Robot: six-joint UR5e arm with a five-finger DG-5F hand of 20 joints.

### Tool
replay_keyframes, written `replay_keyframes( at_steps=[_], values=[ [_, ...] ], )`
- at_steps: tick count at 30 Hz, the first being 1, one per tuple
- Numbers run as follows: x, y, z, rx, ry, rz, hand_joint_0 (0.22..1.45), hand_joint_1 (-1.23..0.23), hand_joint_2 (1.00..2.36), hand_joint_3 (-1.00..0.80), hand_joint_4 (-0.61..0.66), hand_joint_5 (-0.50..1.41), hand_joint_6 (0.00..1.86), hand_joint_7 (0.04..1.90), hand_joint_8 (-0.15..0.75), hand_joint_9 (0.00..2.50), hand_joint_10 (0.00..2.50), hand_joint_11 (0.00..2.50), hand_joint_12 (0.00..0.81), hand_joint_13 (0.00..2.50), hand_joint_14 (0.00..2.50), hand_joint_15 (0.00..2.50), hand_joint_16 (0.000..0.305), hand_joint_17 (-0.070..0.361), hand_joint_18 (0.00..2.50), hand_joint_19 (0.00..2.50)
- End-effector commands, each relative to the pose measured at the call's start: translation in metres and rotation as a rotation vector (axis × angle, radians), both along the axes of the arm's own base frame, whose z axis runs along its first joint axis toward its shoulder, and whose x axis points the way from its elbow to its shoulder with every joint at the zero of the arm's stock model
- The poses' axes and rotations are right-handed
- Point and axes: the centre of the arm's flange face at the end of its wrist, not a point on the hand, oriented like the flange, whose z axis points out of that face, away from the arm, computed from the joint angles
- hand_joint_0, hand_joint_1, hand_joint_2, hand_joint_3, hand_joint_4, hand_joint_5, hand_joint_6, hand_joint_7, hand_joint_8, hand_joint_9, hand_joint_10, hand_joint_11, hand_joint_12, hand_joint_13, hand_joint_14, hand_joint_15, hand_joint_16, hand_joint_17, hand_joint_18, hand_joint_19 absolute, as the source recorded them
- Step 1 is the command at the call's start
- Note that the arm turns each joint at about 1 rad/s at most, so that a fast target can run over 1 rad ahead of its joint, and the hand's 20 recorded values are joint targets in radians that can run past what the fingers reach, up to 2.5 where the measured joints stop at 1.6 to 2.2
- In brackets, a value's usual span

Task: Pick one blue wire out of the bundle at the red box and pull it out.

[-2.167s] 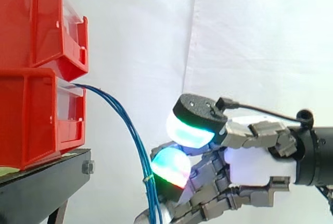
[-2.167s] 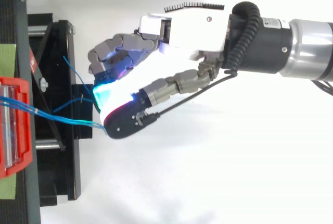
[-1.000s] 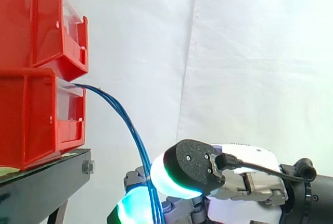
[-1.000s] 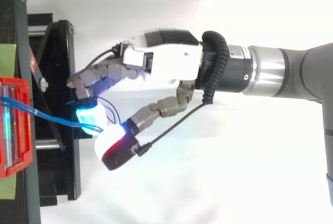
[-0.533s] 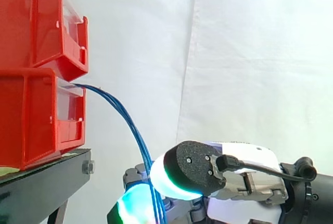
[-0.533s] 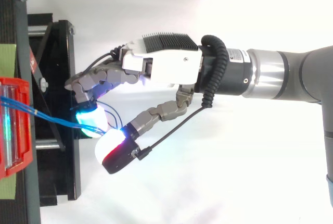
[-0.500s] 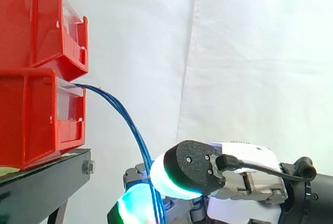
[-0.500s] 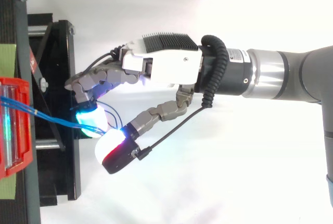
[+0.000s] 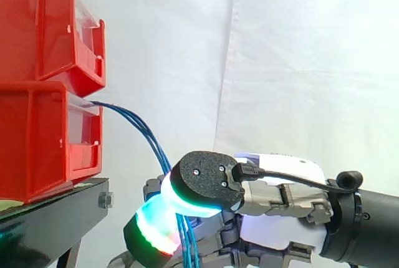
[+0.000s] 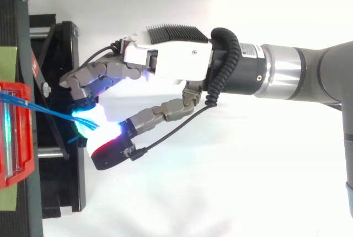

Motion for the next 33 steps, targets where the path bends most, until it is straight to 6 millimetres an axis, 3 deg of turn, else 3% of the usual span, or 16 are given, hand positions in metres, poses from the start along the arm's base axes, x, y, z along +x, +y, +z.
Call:
replay_keyframes(
  at_steps=[1, 7, 12, 16, 19, 21, 27, 28, 33],
  values=[
    [0.001, -0.001, 0.002, 0.001, -0.003, -0.003, 0.55, -0.70, 1.02, -0.20, 0.24, -0.13, 0.64, 1.23, 0.269, 0.86, 0.02, 0.69, 0.377, 0.40, 0.01, 0.23, 0.059, 0.132, 0.35, 0.42],
    [0.001, 0.000, 0.007, -0.001, -0.003, -0.001, 0.57, -0.73, 1.02, -0.18, 0.23, -0.14, 0.73, 1.14, 0.268, 0.87, 0.03, 0.72, 0.373, 0.42, 0.01, 0.23, 0.058, 0.130, 0.37, 0.41],
    [-0.001, -0.002, 0.016, -0.003, 0.010, -0.003, 0.60, -0.76, 1.02, -0.21, 0.31, -0.15, 0.75, 1.13, 0.270, 0.87, 0.03, 0.74, 0.373, 0.43, 0.01, 0.22, 0.057, 0.129, 0.40, 0.39],
    [-0.007, -0.004, 0.025, -0.008, 0.049, -0.007, 0.59, -0.75, 1.02, -0.22, 0.38, -0.12, 0.69, 1.26, 0.265, 0.90, 0.02, 0.68, 0.370, 0.44, 0.01, 0.22, 0.057, 0.129, 0.40, 0.41],
    [-0.011, -0.005, 0.034, -0.011, 0.072, -0.007, 0.59, -0.61, 1.02, -0.21, 0.36, -0.07, 0.57, 1.44, 0.250, 0.94, 0.02, 0.65, 0.363, 0.46, 0.01, 0.23, 0.057, 0.128, 0.39, 0.43],
    [-0.014, -0.005, 0.039, -0.011, 0.094, -0.006, 0.59, -0.60, 1.02, -0.21, 0.34, -0.07, 0.57, 1.45, 0.253, 0.96, 0.03, 0.66, 0.362, 0.46, 0.01, 0.24, 0.056, 0.127, 0.39, 0.43],
    [-0.020, -0.007, 0.049, -0.011, 0.130, -0.007, 0.60, -0.68, 1.02, -0.19, 0.32, -0.11, 0.65, 1.27, 0.265, 0.95, 0.03, 0.83, 0.367, 0.47, 0.01, 0.24, 0.056, 0.127, 0.41, 0.40],
    [-0.020, -0.007, 0.049, -0.011, 0.130, -0.007, 0.61, -0.79, 1.02, -0.21, 0.34, -0.14, 0.71, 1.19, 0.276, 0.94, 0.03, 0.88, 0.371, 0.47, 0.01, 0.25, 0.056, 0.127, 0.42, 0.39],
    [-0.027, -0.008, 0.064, -0.013, 0.164, -0.009, 0.60, -0.80, 1.02, -0.28, 0.41, -0.13, 0.70, 1.21, 0.272, 0.98, 0.03, 0.90, 0.370, 0.47, 0.01, 0.24, 0.057, 0.128, 0.43, 0.40]
  ],
)
